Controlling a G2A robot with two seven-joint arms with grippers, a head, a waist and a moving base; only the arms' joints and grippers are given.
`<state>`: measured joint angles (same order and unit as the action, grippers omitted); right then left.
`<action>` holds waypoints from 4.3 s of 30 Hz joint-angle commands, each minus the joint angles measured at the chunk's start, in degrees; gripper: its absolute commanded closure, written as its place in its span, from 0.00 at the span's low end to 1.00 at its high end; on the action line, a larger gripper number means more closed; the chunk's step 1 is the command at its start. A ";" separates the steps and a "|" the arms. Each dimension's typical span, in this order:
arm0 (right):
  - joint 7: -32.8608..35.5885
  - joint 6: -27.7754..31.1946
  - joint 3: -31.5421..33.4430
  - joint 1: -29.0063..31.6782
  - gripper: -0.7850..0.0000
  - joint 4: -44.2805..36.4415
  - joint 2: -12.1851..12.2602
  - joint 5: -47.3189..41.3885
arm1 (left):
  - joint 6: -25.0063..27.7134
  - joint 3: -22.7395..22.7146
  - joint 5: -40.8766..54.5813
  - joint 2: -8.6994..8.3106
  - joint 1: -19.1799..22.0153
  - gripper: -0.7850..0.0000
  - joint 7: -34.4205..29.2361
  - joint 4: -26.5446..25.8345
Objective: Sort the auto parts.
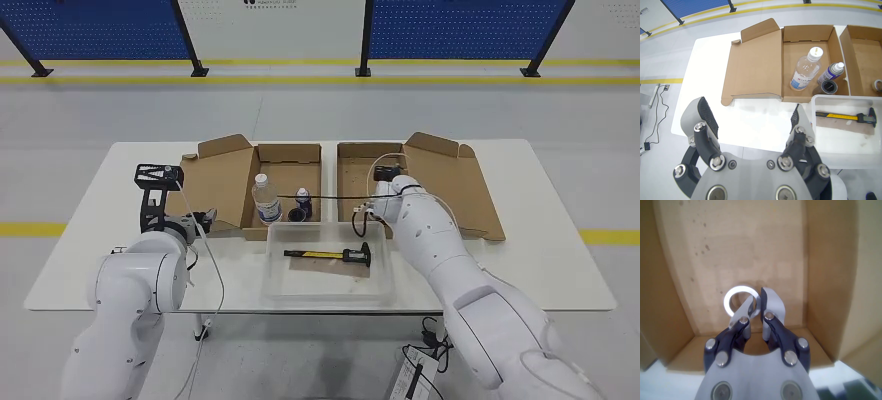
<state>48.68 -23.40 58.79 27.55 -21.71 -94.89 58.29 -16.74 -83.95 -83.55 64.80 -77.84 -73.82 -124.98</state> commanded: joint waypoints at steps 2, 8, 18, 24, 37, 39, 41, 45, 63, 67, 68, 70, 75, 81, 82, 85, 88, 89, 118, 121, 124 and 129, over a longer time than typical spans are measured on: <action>-0.10 -1.01 -0.23 -0.54 1.00 0.92 -0.31 0.01 | 0.00 0.00 0.00 0.00 0.00 0.00 0.00 0.00; -0.57 -1.86 -0.45 -1.30 1.00 2.35 -1.04 -0.81 | 0.00 0.00 0.00 0.00 0.00 0.00 0.00 0.00; -0.74 -1.53 -1.17 -2.60 0.58 4.37 -2.04 -1.05 | 0.00 0.00 0.00 0.00 0.00 0.00 0.00 0.00; -0.88 -1.07 -1.45 -3.50 0.50 4.81 -2.34 -0.84 | 0.00 0.00 0.00 0.00 0.00 0.00 0.00 0.00; -1.21 3.39 -1.90 -3.96 0.29 -6.07 -0.32 5.44 | 0.00 0.00 0.00 0.00 0.00 0.00 0.00 0.00; 0.15 6.00 -2.15 -2.25 0.22 -11.87 0.67 8.56 | 0.00 0.00 0.00 0.00 0.00 0.00 0.00 0.00; 2.76 8.35 -1.83 0.73 0.17 -19.46 2.03 12.17 | 0.00 0.00 0.00 0.00 0.00 0.00 0.00 0.00; 11.55 12.93 2.43 11.25 0.20 -41.74 5.74 19.86 | 0.00 0.00 0.00 0.00 0.00 0.00 0.00 0.00; 31.02 44.77 13.12 39.25 0.02 -84.41 11.81 11.82 | 0.00 0.00 0.00 0.00 0.00 0.00 0.00 0.00; 31.55 47.45 9.42 38.48 0.00 -81.20 12.50 11.14 | 0.00 0.00 0.00 0.00 0.00 0.00 0.00 0.00; 31.30 47.70 8.10 38.07 0.00 -80.19 12.77 11.14 | 0.00 0.00 0.00 0.00 0.00 0.00 0.00 0.00; 30.93 48.07 5.72 36.93 0.00 -78.20 13.34 10.95 | 0.00 0.00 0.00 0.00 0.00 0.00 0.00 0.00; 30.68 48.33 0.35 32.92 0.00 -73.08 14.43 7.88 | 0.00 0.00 0.00 0.00 0.00 0.00 0.00 0.00; 30.85 48.15 -5.67 27.53 0.00 -66.94 14.80 5.50 | 0.00 0.00 0.00 0.00 0.00 0.00 0.00 0.00; 31.04 47.96 -6.68 26.65 0.00 -65.85 14.78 5.47 | 0.00 0.00 0.00 0.00 0.00 0.00 0.00 0.00; 31.31 47.69 -9.43 24.28 0.00 -62.84 14.62 4.55 | 0.00 0.00 0.00 0.00 0.00 0.00 0.00 0.00; 31.75 47.24 -11.62 22.07 0.00 -60.28 14.38 3.48 | 0.00 0.00 0.00 0.00 0.00 0.00 0.00 0.00; 31.93 47.06 -12.28 21.37 0.00 -59.46 14.29 3.50 | 0.00 0.00 0.00 0.00 0.00 0.00 0.00 0.00; 29.27 49.73 -19.54 17.60 0.00 -53.00 13.68 5.04 | 0.00 0.00 0.00 0.00 0.00 0.00 0.00 0.00; 28.50 50.50 -21.13 16.02 0.00 -50.78 13.55 5.48 | 0.00 0.00 0.00 0.00 0.00 0.00 0.00 0.00; 27.66 51.34 -22.26 14.49 0.00 -48.71 13.44 5.01 | 0.00 0.00 0.00 0.00 0.00 0.00 0.00 0.00; 26.07 52.93 -24.74 12.16 0.00 -45.34 13.19 3.58 | 0.00 0.00 0.00 0.00 0.00 0.00 0.00 0.00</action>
<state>75.06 29.23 34.75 40.16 -67.72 -81.63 62.14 -16.74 -83.95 -83.55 64.80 -77.84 -73.82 -124.98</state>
